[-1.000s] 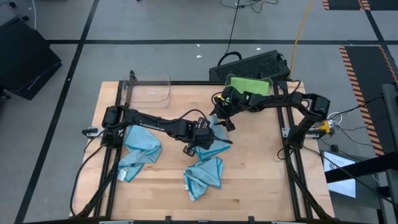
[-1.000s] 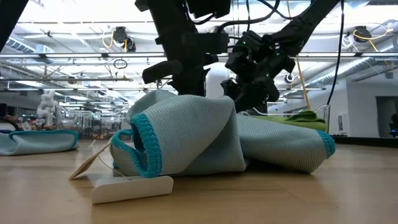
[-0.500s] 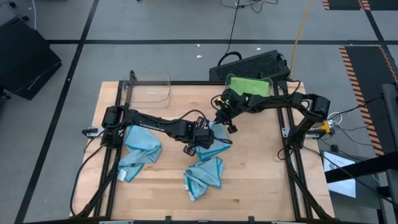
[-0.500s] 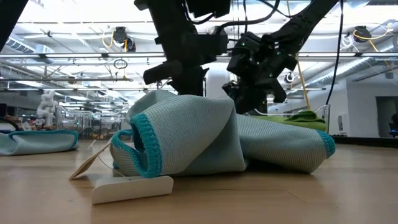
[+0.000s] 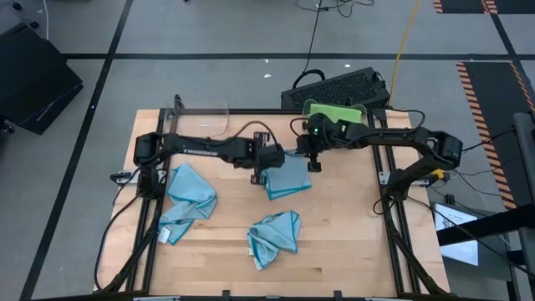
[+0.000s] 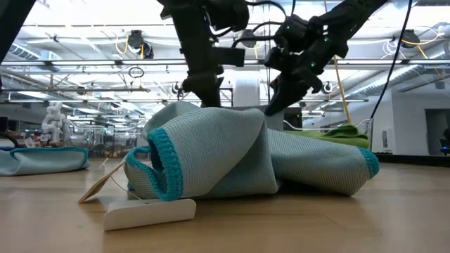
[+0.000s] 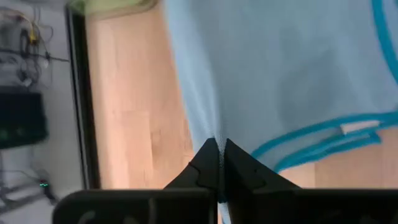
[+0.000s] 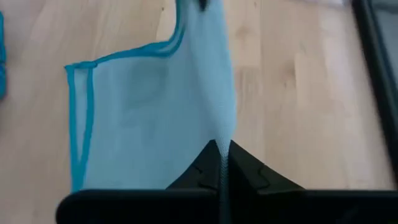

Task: Sort microfiber towel by color & place in baskets
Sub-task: Fold the top blue towel

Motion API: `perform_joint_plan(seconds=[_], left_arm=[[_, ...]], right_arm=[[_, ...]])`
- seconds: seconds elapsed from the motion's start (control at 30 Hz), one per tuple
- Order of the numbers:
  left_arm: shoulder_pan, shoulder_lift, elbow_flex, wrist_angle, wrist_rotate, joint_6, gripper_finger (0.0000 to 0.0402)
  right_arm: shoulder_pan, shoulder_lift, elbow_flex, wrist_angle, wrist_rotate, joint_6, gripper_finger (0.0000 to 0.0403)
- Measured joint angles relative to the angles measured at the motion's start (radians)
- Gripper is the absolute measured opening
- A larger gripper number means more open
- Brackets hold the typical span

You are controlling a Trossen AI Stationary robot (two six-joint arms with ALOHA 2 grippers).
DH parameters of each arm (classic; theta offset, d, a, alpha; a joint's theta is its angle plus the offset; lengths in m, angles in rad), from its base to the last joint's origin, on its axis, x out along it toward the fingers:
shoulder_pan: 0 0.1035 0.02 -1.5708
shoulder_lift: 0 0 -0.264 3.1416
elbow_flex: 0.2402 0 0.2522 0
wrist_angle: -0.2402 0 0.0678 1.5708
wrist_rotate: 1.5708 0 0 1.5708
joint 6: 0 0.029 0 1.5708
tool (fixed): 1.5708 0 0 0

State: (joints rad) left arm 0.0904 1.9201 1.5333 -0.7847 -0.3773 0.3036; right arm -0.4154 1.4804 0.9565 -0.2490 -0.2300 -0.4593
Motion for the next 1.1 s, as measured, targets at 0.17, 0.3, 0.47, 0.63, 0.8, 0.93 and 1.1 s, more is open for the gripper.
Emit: perform_joint_plan(seconds=[0.17,0.3,0.47,0.63,0.8,0.93,1.1], left_arm=[[0.048,-0.023,0.0,-0.011,0.142,-0.09,0.001],[0.029,-0.044,0.0,-0.025,0.163,-0.143,0.001],[-0.018,-0.059,0.0,-0.018,0.246,-0.223,0.001],[-0.089,-0.038,0.0,0.002,0.267,-0.266,0.001],[-0.125,-0.021,-0.002,0.066,0.26,-0.29,0.001],[-0.139,-0.017,-0.001,0.093,0.262,-0.325,0.001],[-0.136,-0.014,-0.002,0.123,0.308,-0.339,0.001]], right_arm=[[0.025,-0.001,0.0,-0.042,-0.001,0.106,0.0003],[0.054,-0.001,0.0,-0.074,0.0,0.167,0.0002],[0.085,-0.001,0.0,-0.119,-0.007,0.186,0.0002],[0.092,-0.001,-0.007,-0.147,-0.017,0.19,0.0002],[0.106,0.001,-0.008,-0.199,-0.062,0.182,0.0002],[0.132,0.001,-0.008,-0.238,-0.061,0.181,0.0002],[0.161,0.001,-0.029,-0.246,-0.061,0.189,0.0012]])
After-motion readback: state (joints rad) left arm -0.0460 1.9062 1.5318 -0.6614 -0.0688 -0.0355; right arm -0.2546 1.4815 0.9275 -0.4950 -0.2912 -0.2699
